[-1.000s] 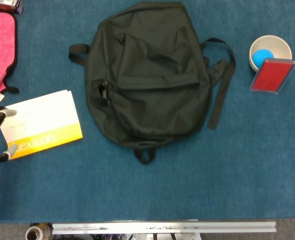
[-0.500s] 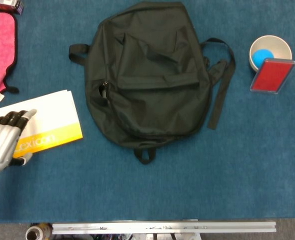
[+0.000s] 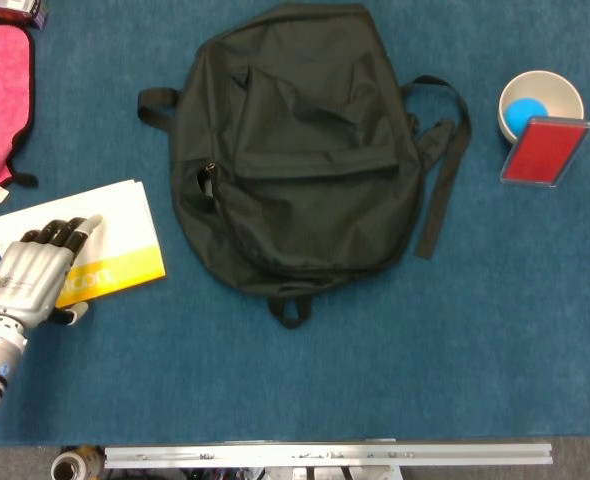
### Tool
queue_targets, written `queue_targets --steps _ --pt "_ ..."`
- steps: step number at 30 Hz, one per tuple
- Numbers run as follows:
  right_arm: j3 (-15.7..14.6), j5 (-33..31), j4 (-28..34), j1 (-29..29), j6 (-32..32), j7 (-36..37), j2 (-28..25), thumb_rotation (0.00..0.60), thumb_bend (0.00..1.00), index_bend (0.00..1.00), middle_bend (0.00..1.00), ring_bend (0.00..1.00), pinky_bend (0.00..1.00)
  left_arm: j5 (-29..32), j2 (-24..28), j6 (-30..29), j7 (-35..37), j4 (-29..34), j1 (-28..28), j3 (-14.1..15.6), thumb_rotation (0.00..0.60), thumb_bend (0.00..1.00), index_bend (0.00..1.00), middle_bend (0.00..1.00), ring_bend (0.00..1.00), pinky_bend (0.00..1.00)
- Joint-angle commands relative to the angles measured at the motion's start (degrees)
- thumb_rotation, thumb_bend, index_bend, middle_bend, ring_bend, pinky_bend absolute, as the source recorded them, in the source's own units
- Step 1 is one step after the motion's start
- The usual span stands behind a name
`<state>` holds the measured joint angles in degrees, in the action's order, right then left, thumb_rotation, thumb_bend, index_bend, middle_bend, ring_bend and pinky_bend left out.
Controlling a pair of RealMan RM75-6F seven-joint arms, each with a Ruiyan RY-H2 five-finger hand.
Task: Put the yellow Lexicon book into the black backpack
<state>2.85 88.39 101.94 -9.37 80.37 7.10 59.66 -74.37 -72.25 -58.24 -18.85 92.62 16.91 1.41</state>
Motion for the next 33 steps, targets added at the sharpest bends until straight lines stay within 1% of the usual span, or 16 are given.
queue_targets --steps 1,22,33 --pt "-0.08 -0.01 0.03 0.0 -0.14 0.11 0.0 0.6 0.03 0.39 0.39 0.29 0.38 0.91 -0.79 0.37 -0.4 -0.66 0.39 -0.05 0.6 0.2 0.01 0.11 0.11 0.21" --pt "-0.55 -0.45 -0.11 0.33 -0.8 1.21 -0.63 0.6 0.03 0.37 0.39 0.29 0.38 4.61 -4.49 0.97 -2.31 -2.91 2.23 -0.05 0.6 0.2 0.0 0.09 0.1 0.2" --pt "-0.71 -0.51 -0.18 0.79 -0.49 1.73 -0.98 0.6 0.03 0.37 0.39 0.28 0.38 6.47 -5.49 1.04 -2.81 -3.38 2.83 -0.13 0.6 0.2 0.0 0.09 0.1 0.2"
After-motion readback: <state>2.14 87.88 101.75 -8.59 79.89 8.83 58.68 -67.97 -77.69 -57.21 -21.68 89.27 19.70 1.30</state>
